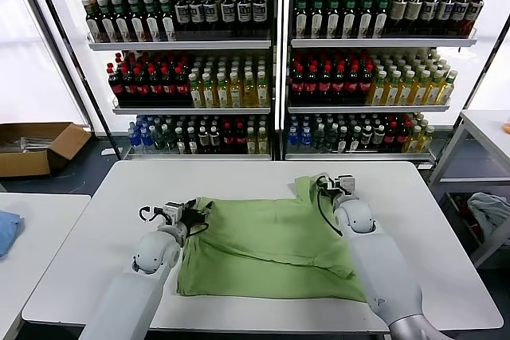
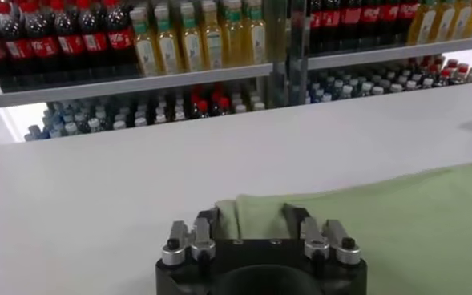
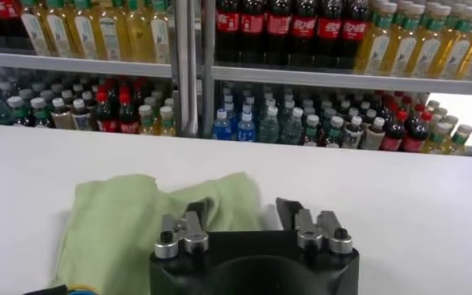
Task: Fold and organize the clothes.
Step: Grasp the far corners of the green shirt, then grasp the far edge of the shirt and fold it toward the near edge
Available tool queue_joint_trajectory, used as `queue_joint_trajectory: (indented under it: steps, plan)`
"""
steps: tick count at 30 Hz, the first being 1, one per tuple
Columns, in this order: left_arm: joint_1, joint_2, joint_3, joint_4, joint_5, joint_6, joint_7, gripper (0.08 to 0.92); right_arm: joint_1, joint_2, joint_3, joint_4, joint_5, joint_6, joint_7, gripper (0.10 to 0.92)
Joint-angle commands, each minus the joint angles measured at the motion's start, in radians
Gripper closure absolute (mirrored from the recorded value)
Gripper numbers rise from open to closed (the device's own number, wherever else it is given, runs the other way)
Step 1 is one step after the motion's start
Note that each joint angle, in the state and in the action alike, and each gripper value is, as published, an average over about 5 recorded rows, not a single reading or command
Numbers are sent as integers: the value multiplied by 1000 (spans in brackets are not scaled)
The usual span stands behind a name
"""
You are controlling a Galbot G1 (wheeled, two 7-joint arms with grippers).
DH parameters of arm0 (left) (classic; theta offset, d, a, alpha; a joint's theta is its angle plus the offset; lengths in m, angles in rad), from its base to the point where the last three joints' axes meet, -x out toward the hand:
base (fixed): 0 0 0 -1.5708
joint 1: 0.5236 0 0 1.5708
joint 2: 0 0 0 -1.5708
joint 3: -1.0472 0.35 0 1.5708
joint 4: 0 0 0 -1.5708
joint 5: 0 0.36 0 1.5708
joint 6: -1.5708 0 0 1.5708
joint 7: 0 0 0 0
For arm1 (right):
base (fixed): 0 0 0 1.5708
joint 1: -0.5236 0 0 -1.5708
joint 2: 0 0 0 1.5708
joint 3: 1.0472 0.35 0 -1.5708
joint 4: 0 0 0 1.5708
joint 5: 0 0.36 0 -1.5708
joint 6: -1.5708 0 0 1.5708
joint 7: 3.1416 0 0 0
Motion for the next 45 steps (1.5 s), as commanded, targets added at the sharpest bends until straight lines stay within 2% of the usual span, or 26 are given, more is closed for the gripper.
queue_joint_trajectory:
  steps: [1, 10, 12, 22, 30, 39, 45]
  plan:
    - [8, -4, 1, 5, 1, 4, 0, 597, -34, 3, -4, 25, -2, -6, 1, 611]
    - [8, -16, -1, -6, -2, -21, -3, 860, -71, -22, 5, 107, 26, 0, 7, 879]
    - [5, -17, -4, -12, -1, -40, -5, 894, -75, -25, 11, 137, 31, 2, 9, 914]
    - [31, -5, -16, -88, 31, -141, -12, 912, -120, -42, 60, 327, 48, 13, 6, 919]
    - [82, 13, -28, -193, 33, -157, -9, 912, -197, -52, 93, 511, 70, 11, 24, 919]
    - [194, 32, -55, -302, 37, -155, -5, 912, -428, -78, 167, 753, 39, 7, 61, 919]
    - [274, 35, -74, -365, 52, -157, -5, 912, -587, -53, 231, 845, 3, 22, 86, 919]
